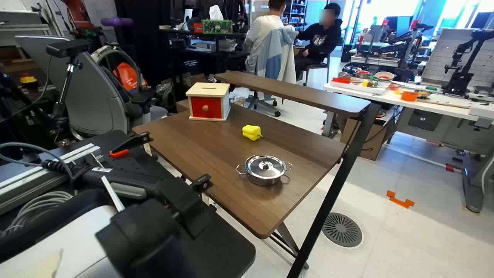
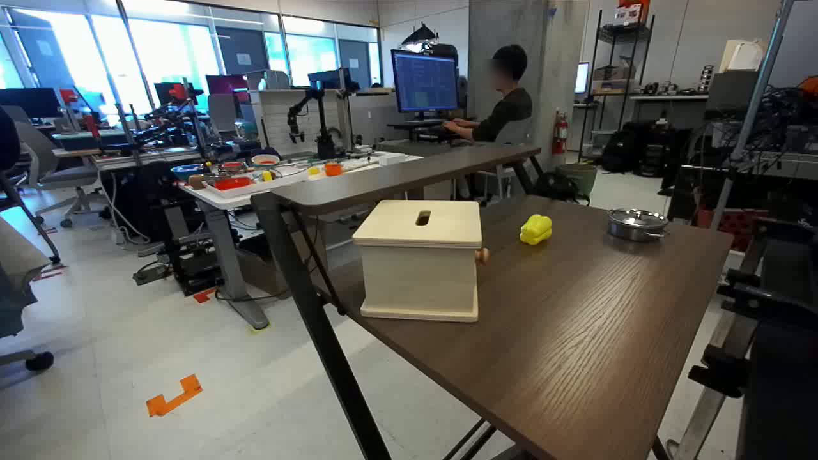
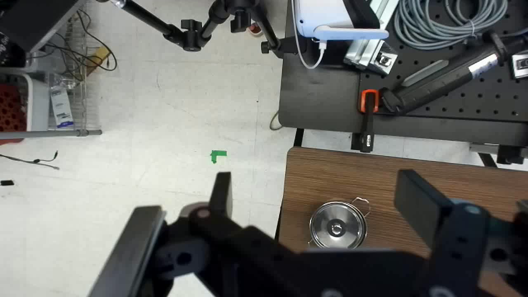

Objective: Pick up the yellow toy and move it towards the edge of the table.

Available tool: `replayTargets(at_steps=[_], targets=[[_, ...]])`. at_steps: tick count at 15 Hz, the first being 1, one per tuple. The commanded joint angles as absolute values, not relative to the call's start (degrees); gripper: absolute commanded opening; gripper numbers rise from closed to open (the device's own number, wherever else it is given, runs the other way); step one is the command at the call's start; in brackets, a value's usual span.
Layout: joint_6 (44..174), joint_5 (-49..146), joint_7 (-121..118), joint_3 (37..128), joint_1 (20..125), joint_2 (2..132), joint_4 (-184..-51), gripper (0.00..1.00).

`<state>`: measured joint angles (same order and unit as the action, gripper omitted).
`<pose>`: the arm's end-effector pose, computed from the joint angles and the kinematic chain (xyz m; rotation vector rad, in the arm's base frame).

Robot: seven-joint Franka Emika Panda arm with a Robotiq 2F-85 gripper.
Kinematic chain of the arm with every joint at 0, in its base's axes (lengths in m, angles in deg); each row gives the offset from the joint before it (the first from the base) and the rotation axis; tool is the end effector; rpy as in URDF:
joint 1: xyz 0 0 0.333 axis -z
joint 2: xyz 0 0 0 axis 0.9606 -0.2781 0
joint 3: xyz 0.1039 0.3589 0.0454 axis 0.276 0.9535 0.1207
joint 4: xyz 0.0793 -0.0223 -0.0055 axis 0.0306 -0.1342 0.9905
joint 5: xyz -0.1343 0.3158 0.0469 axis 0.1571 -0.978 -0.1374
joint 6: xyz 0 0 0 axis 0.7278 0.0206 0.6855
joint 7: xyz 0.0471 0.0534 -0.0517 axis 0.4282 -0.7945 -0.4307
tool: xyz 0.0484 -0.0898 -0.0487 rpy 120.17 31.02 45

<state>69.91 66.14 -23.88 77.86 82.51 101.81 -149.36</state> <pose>0.3435 -0.1520 0.5815 2.8758 0.1406 -0.3797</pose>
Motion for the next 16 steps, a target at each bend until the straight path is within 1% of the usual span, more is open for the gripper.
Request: replayTargets(at_steps=[1,7,11,16], targets=[[69.8,66.3,-23.7,77.3,81.8,101.8,-149.2,1.00],[72.2,66.1,-21.4,78.1,80.9,99.4,-149.9,1.00],[79.3,64.7,-20.2,79.9,78.3,94.4,-151.6,1.00],[88.3,62.9,-15.8,84.0,74.7,85.2,-152.8,1.00]])
